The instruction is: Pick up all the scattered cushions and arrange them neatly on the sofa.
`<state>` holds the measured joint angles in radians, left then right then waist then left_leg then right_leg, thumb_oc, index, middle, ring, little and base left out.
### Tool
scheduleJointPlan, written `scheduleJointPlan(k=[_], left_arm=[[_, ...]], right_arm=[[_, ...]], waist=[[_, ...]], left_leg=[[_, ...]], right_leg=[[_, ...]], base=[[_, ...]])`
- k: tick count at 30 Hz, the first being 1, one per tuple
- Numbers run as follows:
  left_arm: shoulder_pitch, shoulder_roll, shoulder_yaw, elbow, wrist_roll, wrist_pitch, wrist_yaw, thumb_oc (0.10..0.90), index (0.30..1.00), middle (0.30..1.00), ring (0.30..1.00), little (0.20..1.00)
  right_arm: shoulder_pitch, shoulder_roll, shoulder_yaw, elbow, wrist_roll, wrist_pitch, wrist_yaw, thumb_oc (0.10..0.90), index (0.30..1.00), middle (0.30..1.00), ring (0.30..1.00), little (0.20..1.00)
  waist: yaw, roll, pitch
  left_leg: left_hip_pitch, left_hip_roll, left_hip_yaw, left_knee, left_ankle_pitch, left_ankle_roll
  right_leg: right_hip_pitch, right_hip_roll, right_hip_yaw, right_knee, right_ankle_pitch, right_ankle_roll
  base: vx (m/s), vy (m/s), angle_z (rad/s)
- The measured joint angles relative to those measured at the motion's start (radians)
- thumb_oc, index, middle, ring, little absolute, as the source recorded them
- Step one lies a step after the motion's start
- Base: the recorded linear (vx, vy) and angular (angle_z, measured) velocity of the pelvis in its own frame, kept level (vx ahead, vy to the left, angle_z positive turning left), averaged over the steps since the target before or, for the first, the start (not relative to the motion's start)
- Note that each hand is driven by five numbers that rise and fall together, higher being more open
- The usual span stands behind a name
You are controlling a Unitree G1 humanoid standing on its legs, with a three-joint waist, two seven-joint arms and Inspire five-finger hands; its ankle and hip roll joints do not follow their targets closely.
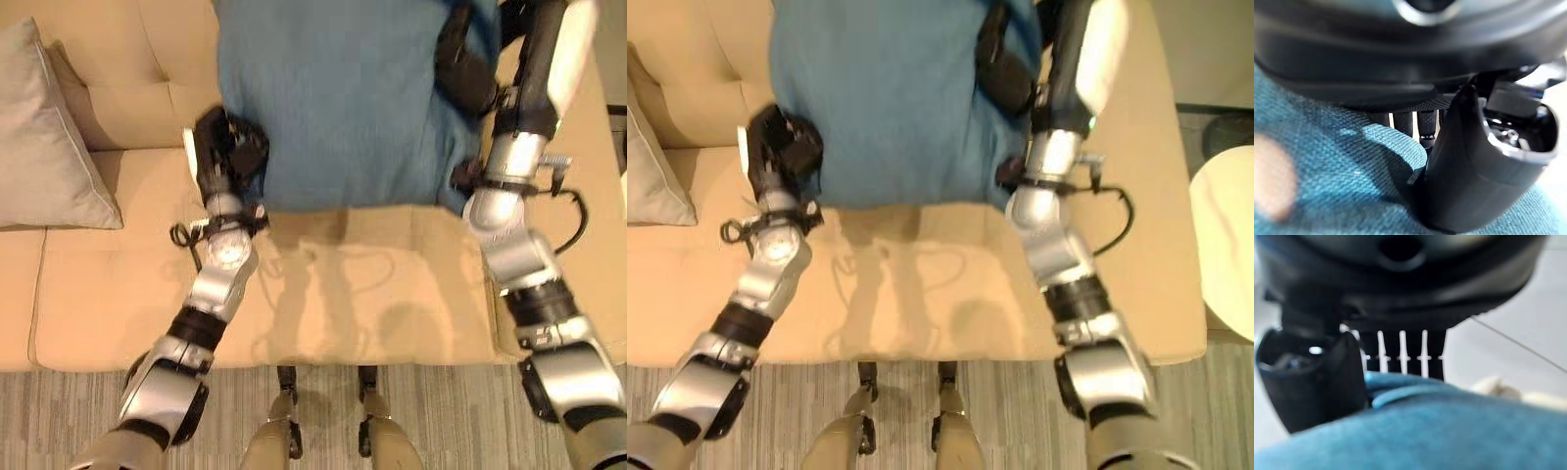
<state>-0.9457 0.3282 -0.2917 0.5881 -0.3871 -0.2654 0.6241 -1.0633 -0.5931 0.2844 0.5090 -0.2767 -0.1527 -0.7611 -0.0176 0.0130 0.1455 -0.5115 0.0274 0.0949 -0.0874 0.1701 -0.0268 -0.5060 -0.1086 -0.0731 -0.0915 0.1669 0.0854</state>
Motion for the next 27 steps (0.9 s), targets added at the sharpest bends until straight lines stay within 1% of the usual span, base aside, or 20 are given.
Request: scheduleJointPlan(k=[2, 4, 7, 8, 9, 10, 11, 12, 13, 14, 15, 16, 17, 19, 20, 21, 22, 23, 25, 27], left_arm=[[-0.099, 0.021, -0.041, 0.125, -0.003, -0.003, 0.002, 0.8, 0.9, 0.9, 0.9, 0.9], [-0.179, 0.066, -0.126, 0.254, -0.022, -0.001, -0.027, 0.8, 0.9, 0.9, 0.9, 0.9], [-0.199, 0.08, -0.14, 0.262, -0.055, 0.002, -0.068, 0.8, 0.9, 0.9, 0.9, 0.9], [-0.197, 0.068, -0.139, 0.262, -0.087, 0.003, -0.088, 0.8, 0.9, 0.9, 0.9, 0.9], [-0.196, 0.062, -0.14, 0.262, -0.095, 0.006, -0.091, 0.8, 0.9, 0.9, 0.9, 0.9], [-0.189, 0.054, -0.144, 0.262, -0.101, 0.01, -0.106, 0.8, 0.9, 0.9, 0.9, 0.9], [-0.18, 0.049, -0.144, 0.255, -0.101, 0.01, -0.121, 0.8, 0.9, 0.9, 0.9, 0.9], [-0.139, 0.054, -0.128, 0.196, -0.102, 0.01, -0.139, 0.8, 0.9, 0.9, 0.9, 0.9], [-0.073, 0.072, -0.094, 0.102, -0.101, 0.001, -0.158, 0.8, 0.9, 0.9, 0.9, 0.9], [-0.02, 0.09, -0.085, 0.043, -0.101, -0.008, -0.169, 0.8, 0.9, 0.9, 0.9, 0.9], [-0.002, 0.097, -0.088, 0.036, -0.103, -0.008, -0.172, 0.8, 0.9, 0.9, 0.9, 0.9], [0.023, 0.107, -0.091, 0.03, -0.104, -0.002, -0.186, 0.8, 0.9, 0.9, 0.9, 0.9], [0.042, 0.11, -0.089, 0.028, -0.104, -0.002, -0.2, 0.8, 0.9, 0.9, 0.9, 0.9], [0.082, 0.107, -0.093, 0.028, -0.105, -0.001, -0.23, 0.8, 0.9, 0.9, 0.9, 0.9], [0.102, 0.105, -0.094, 0.027, -0.106, 0.0, -0.245, 0.8, 0.9, 0.9, 0.9, 0.9], [0.122, 0.103, -0.101, 0.027, -0.114, 0.001, -0.248, 0.8, 0.9, 0.9, 0.9, 0.9], [0.134, 0.098, -0.1, 0.025, -0.124, 0.005, -0.258, 0.8, 0.9, 0.9, 0.9, 0.9], [0.144, 0.099, -0.086, 0.006, -0.124, 0.004, -0.268, 0.8, 0.9, 0.9, 0.9, 0.9], [0.182, 0.105, -0.048, -0.05, -0.127, 0.001, -0.28, 0.8, 0.9, 0.9, 0.9, 0.9], [0.2, 0.109, -0.034, -0.053, -0.133, 0.002, -0.291, 0.8, 0.9, 0.9, 0.9, 0.9]], right_arm=[[-0.093, -0.014, 0.095, 0.148, 0.046, 0.001, -0.003, 0.8, 0.9, 0.9, 0.9, 0.9], [-0.185, -0.014, 0.197, 0.336, 0.137, 0.0, 0.042, 0.8, 0.9, 0.9, 0.9, 0.9], [-0.19, -0.021, 0.229, 0.392, 0.249, 0.049, 0.117, 0.8, 0.9, 0.9, 0.9, 0.9], [-0.179, -0.028, 0.249, 0.407, 0.296, 0.058, 0.16, 0.8, 0.9, 0.9, 0.9, 0.9], [-0.179, -0.032, 0.249, 0.406, 0.3, 0.059, 0.175, 0.8, 0.9, 0.9, 0.9, 0.9], [-0.158, -0.043, 0.251, 0.406, 0.311, 0.061, 0.188, 0.8, 0.9, 0.9, 0.9, 0.9], [-0.134, -0.061, 0.254, 0.404, 0.319, 0.061, 0.197, 0.8, 0.9, 0.9, 0.9, 0.9], [-0.106, -0.079, 0.244, 0.382, 0.327, 0.062, 0.208, 0.8, 0.9, 0.9, 0.9, 0.9], [-0.089, -0.095, 0.242, 0.35, 0.331, 0.062, 0.215, 0.8, 0.9, 0.9, 0.9, 0.9], [-0.068, -0.096, 0.234, 0.321, 0.331, 0.061, 0.217, 0.8, 0.9, 0.9, 0.9, 0.9], [-0.063, -0.096, 0.232, 0.31, 0.331, 0.062, 0.223, 0.8, 0.9, 0.9, 0.9, 0.9], [-0.049, -0.096, 0.216, 0.273, 0.331, 0.062, 0.241, 0.8, 0.9, 0.9, 0.9, 0.9], [-0.03, -0.098, 0.201, 0.245, 0.33, 0.06, 0.247, 0.8, 0.9, 0.9, 0.9, 0.9], [0.018, -0.103, 0.142, 0.225, 0.331, 0.056, 0.257, 0.8, 0.9, 0.9, 0.9, 0.9], [0.041, -0.104, 0.119, 0.224, 0.331, 0.056, 0.259, 0.8, 0.9, 0.9, 0.9, 0.9], [0.061, -0.103, 0.113, 0.23, 0.331, 0.056, 0.262, 0.8, 0.9, 0.9, 0.9, 0.9], [0.09, -0.106, 0.097, 0.228, 0.331, 0.057, 0.274, 0.8, 0.9, 0.9, 0.9, 0.9], [0.104, -0.106, 0.076, 0.222, 0.331, 0.057, 0.276, 0.8, 0.9, 0.9, 0.9, 0.9], [0.135, -0.105, 0.05, 0.2, 0.331, 0.056, 0.278, 0.8, 0.9, 0.9, 0.9, 0.9], [0.175, -0.105, 0.032, 0.168, 0.331, 0.055, 0.284, 0.8, 0.9, 0.9, 0.9, 0.9]], waist=[[0.005, 0.0, 0.0], [0.004, 0.001, 0.0], [0.016, 0.003, 0.001], [0.036, 0.039, 0.023], [0.032, 0.076, 0.041], [0.022, 0.083, 0.044], [0.002, 0.071, 0.049], [-0.001, 0.057, 0.058], [0.004, 0.036, 0.074], [0.009, 0.016, 0.086], [0.011, 0.014, 0.087], [0.019, 0.015, 0.087], [0.026, 0.015, 0.087], [-0.001, 0.013, 0.088], [0.003, 0.011, 0.09], [0.004, 0.012, 0.09], [-0.007, 0.008, 0.089], [-0.003, 0.006, 0.088], [0.024, 0.006, 0.088], [0.03, 0.006, 0.088]], left_leg=[[-0.026, 0.003, -0.008, 0.0, 0.004, -0.005], [-0.052, 0.003, -0.027, 0.012, 0.005, -0.008], [-0.08, 0.004, -0.035, 0.014, 0.006, -0.009], [-0.088, 0.022, -0.062, 0.012, 0.031, 0.025], [-0.089, 0.023, -0.077, 0.014, 0.042, 0.036], [-0.088, 0.001, -0.074, 0.014, 0.043, 0.034], [-0.079, -0.031, -0.078, 0.014, 0.037, 0.027], [-0.068, -0.05, -0.073, 0.028, 0.005, -0.013], [-0.168, -0.049, -0.066, 0.189, -0.091, -0.068], [-0.201, -0.043, -0.046, 0.194, -0.113, -0.065], [-0.204, -0.037, -0.049, 0.104, -0.092, -0.05], [-0.184, -0.002, -0.051, -0.008, 0.107, -0.043], [-0.166, 0.013, -0.048, -0.004, 0.133, -0.036], [-0.143, 0.002, -0.072, -0.003, 0.133, -0.036], [-0.126, 0.004, -0.081, -0.003, 0.134, -0.035], [-0.107, -0.002, -0.092, -0.003, 0.133, -0.036], [-0.086, -0.034, -0.09, -0.003, 0.133, -0.036], [-0.081, -0.041, -0.088, -0.003, 0.132, -0.036], [-0.081, -0.032, -0.085, -0.003, 0.131, -0.036], [-0.081, -0.021, -0.085, -0.003, 0.131, -0.036]], right_leg=[[-0.023, 0.002, -0.005, 0.0, 0.0, 0.0], [-0.04, 0.001, -0.009, 0.001, 0.0, 0.0], [-0.071, 0.002, -0.01, 0.013, 0.0, 0.0], [-0.189, 0.009, -0.006, 0.22, -0.041, 0.013], [-0.268, 0.009, -0.012, 0.321, -0.096, 0.024], [-0.244, 0.002, -0.001, 0.151, -0.049, 0.022], [-0.2, -0.014, -0.004, -0.001, 0.091, 0.006], [-0.177, -0.023, -0.032, -0.003, 0.133, -0.027], [-0.176, -0.036, -0.029, -0.002, 0.124, -0.042], [-0.175, -0.03, -0.025, -0.002, 0.124, -0.042], [-0.172, -0.023, -0.021, -0.002, 0.123, -0.043], [-0.163, 0.017, -0.011, -0.002, 0.119, -0.037], [-0.152, 0.03, -0.011, -0.002, 0.105, -0.023], [-0.126, 0.018, -0.037, 0.009, 0.099, -0.016], [-0.141, 0.014, -0.039, 0.068, 0.07, 0.015], [-0.132, 0.014, -0.039, 0.058, 0.021, 0.048], [-0.072, -0.007, -0.034, -0.002, 0.073, 0.044], [-0.064, -0.015, -0.039, -0.002, 0.053, 0.032], [-0.066, -0.006, -0.035, -0.001, 0.053, 0.032], [-0.066, 0.004, -0.036, -0.001, 0.053, 0.032]], base=[[-0.06, -0.019, 0.07], [-0.03, -0.013, 0.09], [-0.02, -0.024, -0.02], [-0.01, -0.038, -0.17], [-0.02, -0.05, 0.0], [-0.02, -0.05, 0.47], [-0.01, -0.053, 0.68], [0.0, -0.029, 0.57], [0.0, -0.027, 0.18], [-0.01, -0.031, -0.07], [-0.03, -0.066, -0.39], [-0.04, -0.066, -0.48], [-0.04, -0.071, -0.35], [-0.02, -0.034, 0.08], [-0.02, -0.02, 0.07], [-0.03, -0.029, 0.36], [-0.04, -0.028, 0.54], [-0.03, -0.023, 0.46], [-0.02, -0.015, -0.02], [-0.02, -0.007, -0.05]])
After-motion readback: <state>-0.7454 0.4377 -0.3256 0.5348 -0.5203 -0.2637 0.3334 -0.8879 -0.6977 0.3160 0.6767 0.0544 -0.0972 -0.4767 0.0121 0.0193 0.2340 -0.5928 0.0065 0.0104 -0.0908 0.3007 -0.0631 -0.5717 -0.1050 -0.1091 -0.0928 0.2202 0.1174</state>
